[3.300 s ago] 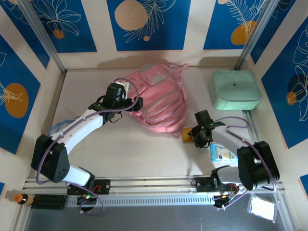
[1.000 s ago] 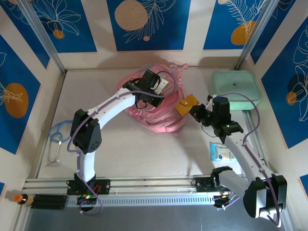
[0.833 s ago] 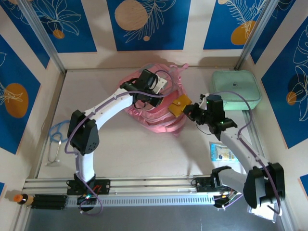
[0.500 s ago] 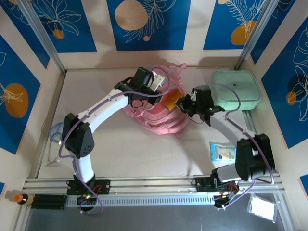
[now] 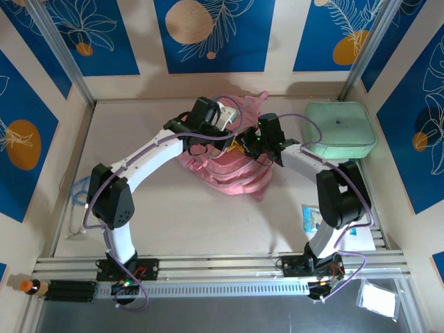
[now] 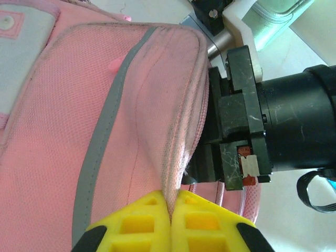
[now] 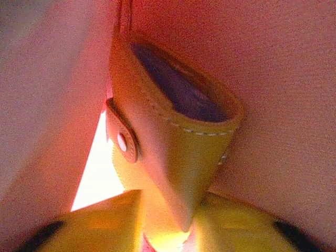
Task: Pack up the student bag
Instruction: Place the personal item in the student bag, then close the student bag at the top-center of the table.
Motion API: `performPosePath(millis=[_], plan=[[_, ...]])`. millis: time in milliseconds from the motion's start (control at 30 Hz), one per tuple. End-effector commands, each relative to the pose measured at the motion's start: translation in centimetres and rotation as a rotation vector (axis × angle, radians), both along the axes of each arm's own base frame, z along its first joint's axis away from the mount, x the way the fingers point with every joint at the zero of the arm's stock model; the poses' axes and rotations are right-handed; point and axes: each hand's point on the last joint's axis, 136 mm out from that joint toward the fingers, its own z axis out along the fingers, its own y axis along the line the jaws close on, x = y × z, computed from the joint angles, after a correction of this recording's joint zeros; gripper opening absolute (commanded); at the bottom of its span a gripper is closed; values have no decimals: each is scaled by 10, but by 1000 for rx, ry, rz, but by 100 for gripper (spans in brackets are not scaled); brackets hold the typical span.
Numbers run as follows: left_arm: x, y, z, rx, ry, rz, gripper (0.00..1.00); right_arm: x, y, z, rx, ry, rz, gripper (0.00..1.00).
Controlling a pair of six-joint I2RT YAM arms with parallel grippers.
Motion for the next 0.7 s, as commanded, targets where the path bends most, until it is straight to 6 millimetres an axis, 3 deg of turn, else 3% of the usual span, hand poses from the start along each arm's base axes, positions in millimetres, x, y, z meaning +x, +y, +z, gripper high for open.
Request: performPosePath(millis=[0,167,333,400,467,533,667], plan=[[-1,-5,54,-136,-88,-30,0,-2,-2,24,46,-46,-15,49],[-1,-4,48,-144,-69,-25,1,-28,-26,32,60,-32,-53,57],[-1,-5,37,-147,-42,-29,5,-59,-53,26,34,4,-123,59],[-3,-4,31,-147,-22,-33,16,-70,-67,22,-11,6,-164,59],[-4,0,25,-147,-2,-22,37,-80,-82,19,-66,2,-200,59],[-3,8,16,-150,25,10,52,-87,-95,18,-139,-14,-221,61],[6,38,-9,-153,96,158,62,-93,-103,21,-226,-50,-200,65]])
